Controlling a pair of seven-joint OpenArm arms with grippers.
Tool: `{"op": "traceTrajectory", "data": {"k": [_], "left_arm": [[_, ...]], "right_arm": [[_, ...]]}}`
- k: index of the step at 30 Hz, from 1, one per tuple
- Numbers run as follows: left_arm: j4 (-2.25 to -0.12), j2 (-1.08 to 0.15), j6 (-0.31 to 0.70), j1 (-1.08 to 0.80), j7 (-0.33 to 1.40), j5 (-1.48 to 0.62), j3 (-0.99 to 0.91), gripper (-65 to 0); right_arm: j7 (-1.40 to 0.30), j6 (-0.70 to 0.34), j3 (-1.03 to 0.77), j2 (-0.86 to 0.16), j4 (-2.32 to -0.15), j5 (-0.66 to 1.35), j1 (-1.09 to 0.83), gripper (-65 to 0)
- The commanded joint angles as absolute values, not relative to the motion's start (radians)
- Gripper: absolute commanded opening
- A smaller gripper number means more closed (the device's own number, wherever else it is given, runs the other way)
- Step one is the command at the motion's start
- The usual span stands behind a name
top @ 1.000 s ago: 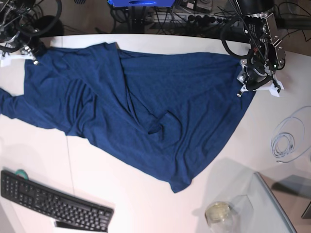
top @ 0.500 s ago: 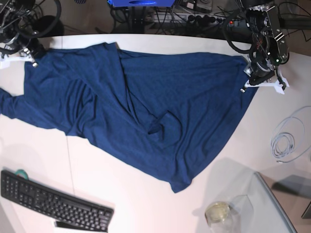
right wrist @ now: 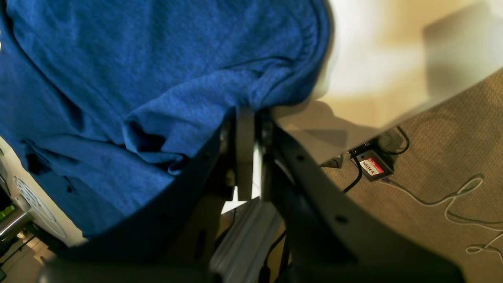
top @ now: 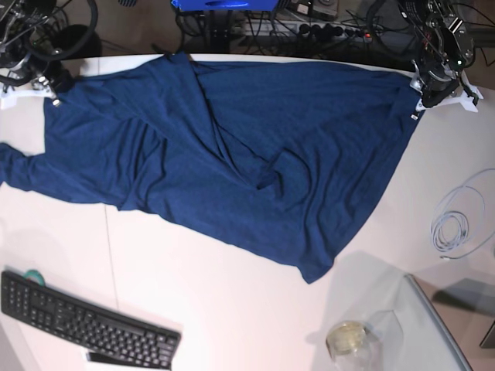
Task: Layout the t-shirt on the table in an organized manner, then fold the t-shirt properly
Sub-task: 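Release and regrasp the shirt edge with the left gripper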
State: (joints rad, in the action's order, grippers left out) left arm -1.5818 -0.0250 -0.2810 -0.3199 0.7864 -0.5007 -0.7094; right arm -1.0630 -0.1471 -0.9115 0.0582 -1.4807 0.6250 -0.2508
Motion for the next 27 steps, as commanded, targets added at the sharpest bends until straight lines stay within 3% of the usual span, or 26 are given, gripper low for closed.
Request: {"op": "traceTrajectory", "data": {"k": [1,14,17,23,27], "left_arm": [[-1.596,-0.036,-0.275,-0.320,0.774,-0.498,-0.716,-65.0],[-1.604,-0.036,-0.277,-0.321,0.774,-0.498,-0.719,-65.0],[-1.606,-0.036,-0.277,-0.335,0.773,-0.498,-0.723,-57.8],[-1.607,-0.018,-0.277,-0.372,0.774,-0.633,-0.878,-57.8],[-1.626,-0.021,-0.275,-0.371,0.776,-0.654,-0.881,-57.3]], "right_arm": [[-1.056,-0.150,-0.912,0.047,-1.494,0.639,-0.252,-65.0],[-1.058,-0.150,-0.912,0.048,-1.494,0.638,-0.254,-65.0],[-1.058,-0.150,-0.912,0.048,-1.494,0.638,-0.254,-65.0],[-1.058,-0.150,-0.912,0.048,-1.494,0.638,-0.252,-65.0],[-1.058,-0.150,-0.912,0.048,-1.494,0.638,-0.248,-65.0]]}}
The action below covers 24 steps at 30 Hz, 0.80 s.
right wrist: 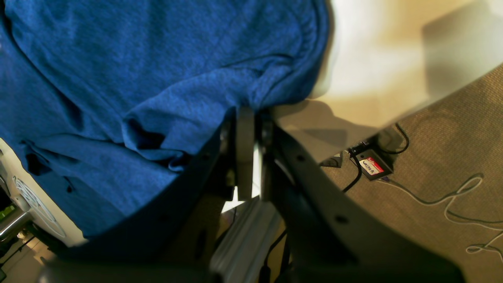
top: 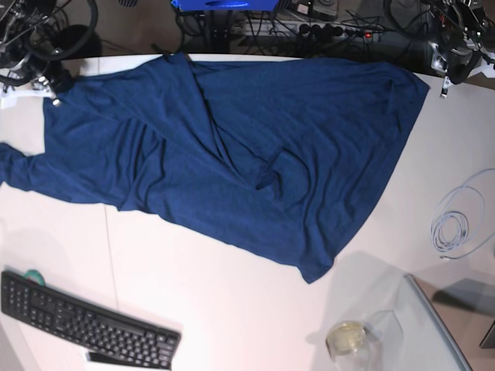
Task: Layout the t-shirt on the table in an organized manner, then fold the t-shirt properly
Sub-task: 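Release and regrasp the shirt edge with the left gripper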
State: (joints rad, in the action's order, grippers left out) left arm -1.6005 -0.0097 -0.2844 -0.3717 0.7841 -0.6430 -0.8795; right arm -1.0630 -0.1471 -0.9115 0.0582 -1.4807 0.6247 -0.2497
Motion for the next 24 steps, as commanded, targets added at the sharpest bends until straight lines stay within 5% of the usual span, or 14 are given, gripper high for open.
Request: {"op": "traceTrajectory", "data": {"k": [1,21,24], "left_arm": [[-1.636,-0.021,-0.275,-0.371,0.776,-0.650,-0.863,-57.3],[-1.552,-0.104,-0.349,-0.266,0.776,-0.645,-0.470,-56.8],[-1.558,-0.104,-0.378,-0.271,0.776,-0.645,-0.441,-50.7]], "right_arm": [[-1.058,-0.150,-0.912,0.050,-1.494,0.638,-0.248,-65.0],[-1.058,-0.150,-0.911,0.047,-1.494,0.638,-0.252,-65.0],[-1.058,-0.150,-0.911,0.047,-1.494,0.638,-0.252,-65.0]]}}
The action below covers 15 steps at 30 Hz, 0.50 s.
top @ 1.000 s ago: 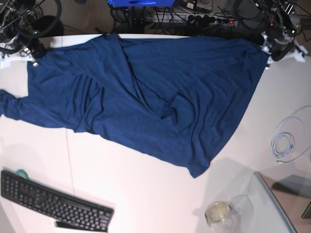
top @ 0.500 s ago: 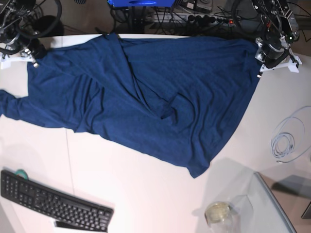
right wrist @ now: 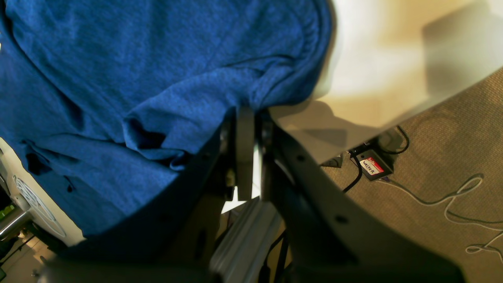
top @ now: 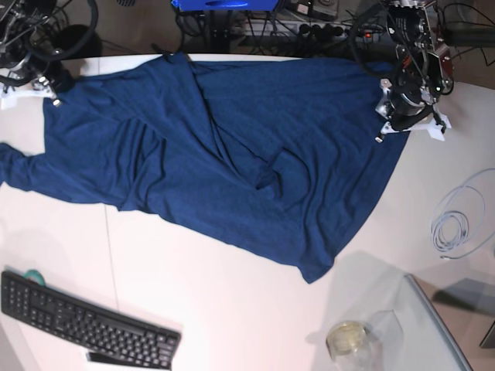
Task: Layout the t-shirt on the table in an organized manner, then fold the t-shirt properly
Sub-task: 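Release and regrasp the shirt edge with the left gripper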
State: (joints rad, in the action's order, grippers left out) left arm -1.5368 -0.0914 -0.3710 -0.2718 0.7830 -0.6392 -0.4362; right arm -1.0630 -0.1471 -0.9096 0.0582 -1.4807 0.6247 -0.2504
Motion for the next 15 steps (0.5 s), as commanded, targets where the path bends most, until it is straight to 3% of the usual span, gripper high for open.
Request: {"op": "traceTrajectory", "data": {"k": [1,4,6,12,15], "left_arm": [[-1.561,-0.104,-0.389,-0.272,0.776,-0.645,-0.433,-45.3],[-1.567,-0.104,-0.390,-0.277,0.776,-0.645,-0.424,-31.8],[-1.563,-0.104,-0.389,-0.285,0.776,-0.645,-0.427,-28.5],[-1.557,-0.104,-0.392,-0.288,0.776,-0.645,-0.426,-29.1],[-1.555,-0.104,-0.394,-0.288,0.776,-0.645,-0.432,-40.2]], "right_arm": [[-1.058,-0.150,-0.911,0.047,-1.494,0.638,-0.252,-65.0],[-1.058,-0.150,-0.911,0.047,-1.494,0.638,-0.252,-65.0],[-1.058,-0.150,-0.911,0.047,-1.494,0.638,-0.252,-65.0],[-1.058,-0.150,-0.911,0.047,-1.494,0.638,-0.252,-65.0],[-1.058,-0.150,-0.911,0.047,-1.494,0.638,-0.252,-65.0]]}}
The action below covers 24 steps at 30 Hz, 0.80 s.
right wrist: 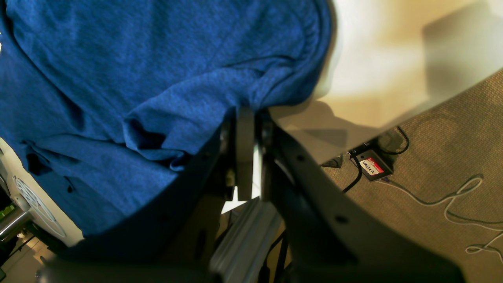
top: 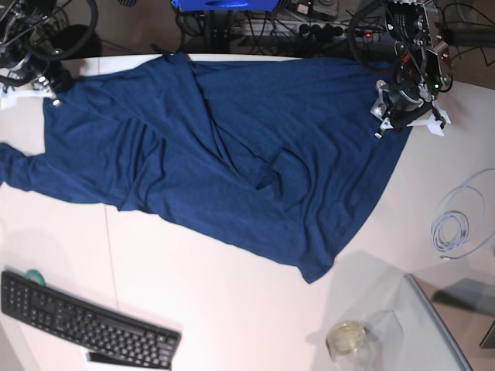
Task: Layout the t-shirt on the table in an organized manner, then fold the t-shirt properly
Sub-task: 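Release and regrasp the shirt edge with the left gripper, then pull the grasped shirt edge with the left gripper away from the right gripper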
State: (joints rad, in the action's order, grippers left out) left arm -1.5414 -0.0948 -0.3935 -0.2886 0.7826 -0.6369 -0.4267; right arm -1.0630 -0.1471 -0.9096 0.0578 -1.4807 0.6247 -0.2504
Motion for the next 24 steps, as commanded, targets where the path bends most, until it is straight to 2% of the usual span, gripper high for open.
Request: {"op": "traceTrajectory", "data": {"k": [1,6,13,16,20,24], "left_arm": [[-1.555,-0.105,-0.394,-0.288,0.776,-0.645,-0.432,-45.1],[-1.535,-0.125,-0.394,-0.289,0.776,-0.647,-0.435,-65.0],[-1.535,-0.125,-0.390,-0.278,0.777,-0.654,-0.521,-65.0],[-1.630,-0.119,-0.389,-0.278,0.860,-0.656,-0.496,-65.0],[-1.667,-0.117,-0.394,-0.231,0.898,-0.647,-0.346,-65.0],[-1.537,-0.125,-0.395,-0.133,0.900,-0.645,-0.168,-65.0]], "right_arm": [[-1.058,-0.150,-0.911,0.047,-1.494,0.638,-0.252,-65.0],[-1.058,-0.150,-0.912,0.047,-1.494,0.638,-0.252,-65.0],[-1.056,-0.150,-0.912,0.047,-1.494,0.638,-0.248,-65.0],[-1.056,-0.150,-0.912,0.047,-1.494,0.638,-0.246,-65.0],[-1.053,-0.150,-0.912,0.047,-1.494,0.638,-0.246,-65.0],[-1.050,-0.148,-0.912,0.041,-1.498,0.633,-0.223,-65.0]]}}
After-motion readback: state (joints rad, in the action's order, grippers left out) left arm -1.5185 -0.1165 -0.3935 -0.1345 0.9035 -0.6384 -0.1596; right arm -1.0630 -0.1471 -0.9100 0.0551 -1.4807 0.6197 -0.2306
